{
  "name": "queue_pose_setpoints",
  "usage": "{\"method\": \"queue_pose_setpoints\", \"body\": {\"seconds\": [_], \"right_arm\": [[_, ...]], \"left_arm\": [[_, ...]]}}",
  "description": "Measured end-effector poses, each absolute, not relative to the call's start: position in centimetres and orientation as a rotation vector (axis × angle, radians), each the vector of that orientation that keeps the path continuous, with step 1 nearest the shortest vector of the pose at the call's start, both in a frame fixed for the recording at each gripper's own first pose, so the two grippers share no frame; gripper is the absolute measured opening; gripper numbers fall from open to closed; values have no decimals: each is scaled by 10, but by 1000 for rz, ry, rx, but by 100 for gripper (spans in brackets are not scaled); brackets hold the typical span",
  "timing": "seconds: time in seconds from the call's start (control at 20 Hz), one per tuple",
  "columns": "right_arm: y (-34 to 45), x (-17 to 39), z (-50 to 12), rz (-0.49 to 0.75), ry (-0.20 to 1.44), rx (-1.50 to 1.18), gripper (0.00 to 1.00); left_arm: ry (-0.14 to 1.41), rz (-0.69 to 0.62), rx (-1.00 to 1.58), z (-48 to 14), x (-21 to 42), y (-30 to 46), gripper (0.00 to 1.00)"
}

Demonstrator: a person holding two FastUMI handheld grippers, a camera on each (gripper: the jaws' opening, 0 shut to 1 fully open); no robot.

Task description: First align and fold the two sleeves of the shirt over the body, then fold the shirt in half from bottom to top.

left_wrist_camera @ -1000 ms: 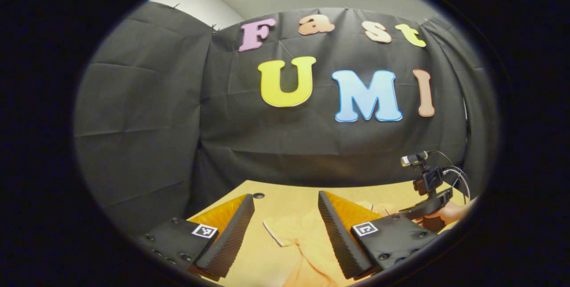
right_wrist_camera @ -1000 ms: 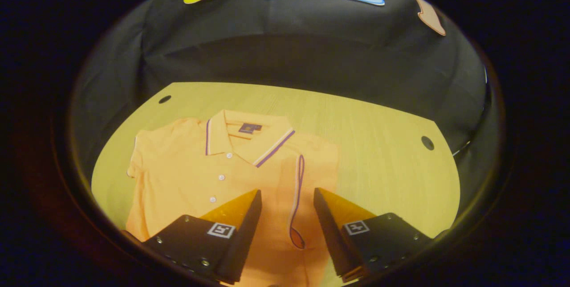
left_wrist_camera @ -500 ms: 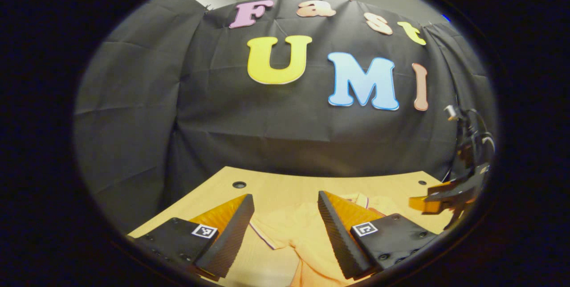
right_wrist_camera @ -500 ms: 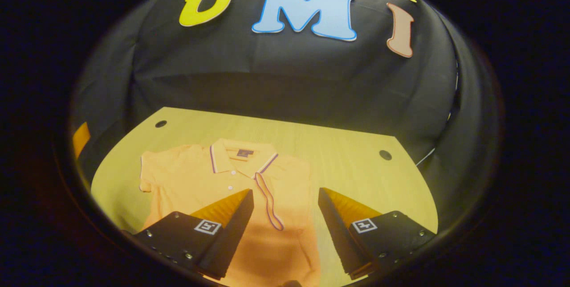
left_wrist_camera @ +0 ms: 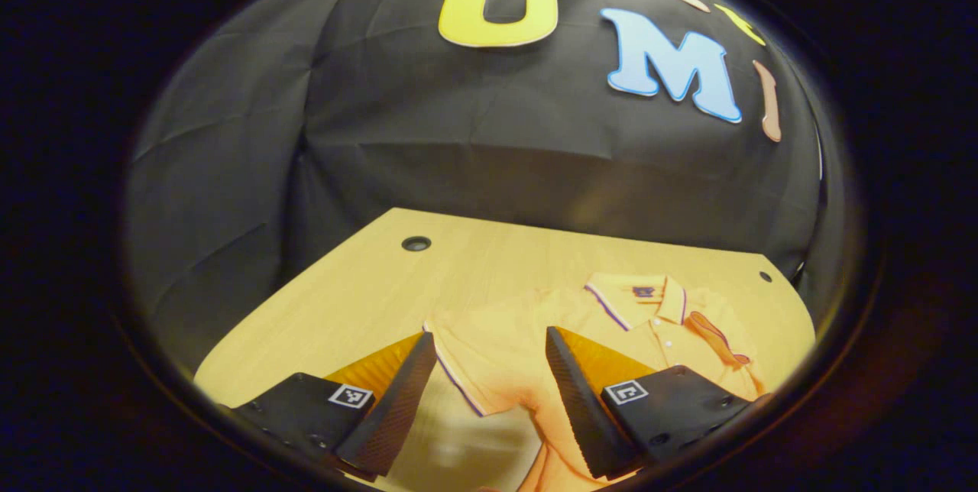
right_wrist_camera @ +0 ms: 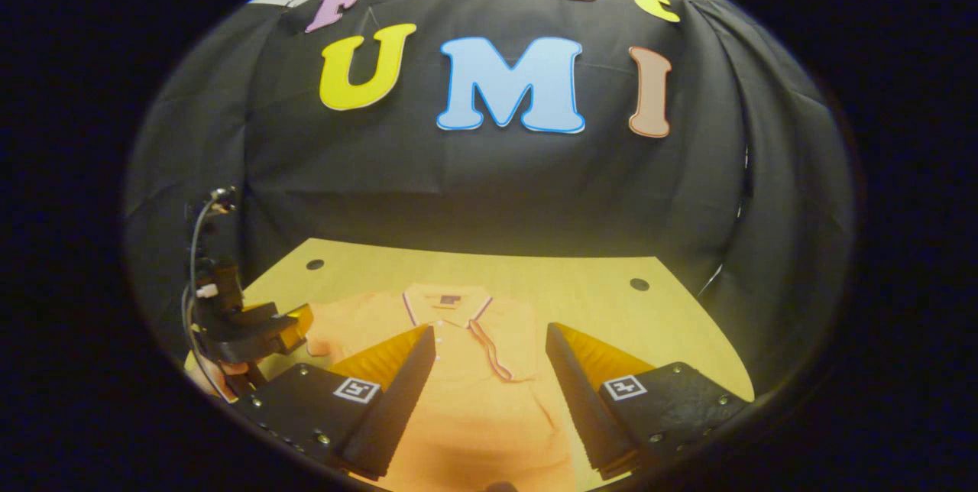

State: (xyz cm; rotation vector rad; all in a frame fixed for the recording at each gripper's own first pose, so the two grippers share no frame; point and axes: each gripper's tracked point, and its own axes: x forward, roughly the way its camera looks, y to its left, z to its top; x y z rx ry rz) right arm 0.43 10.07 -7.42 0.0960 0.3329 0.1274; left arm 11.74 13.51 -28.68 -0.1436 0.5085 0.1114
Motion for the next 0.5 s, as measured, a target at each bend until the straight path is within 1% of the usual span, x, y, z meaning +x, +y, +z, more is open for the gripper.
{"method": "queue_pose_setpoints", "body": {"seconds": [0.2, 0.5], "right_arm": [[98, -15, -72, 139, 331, 104, 90], [100, -37, -82, 158, 369, 135, 90]], "left_arm": [[551, 172, -163, -316, 141, 151, 94], [626, 207, -146, -355, 164, 167, 94]]}}
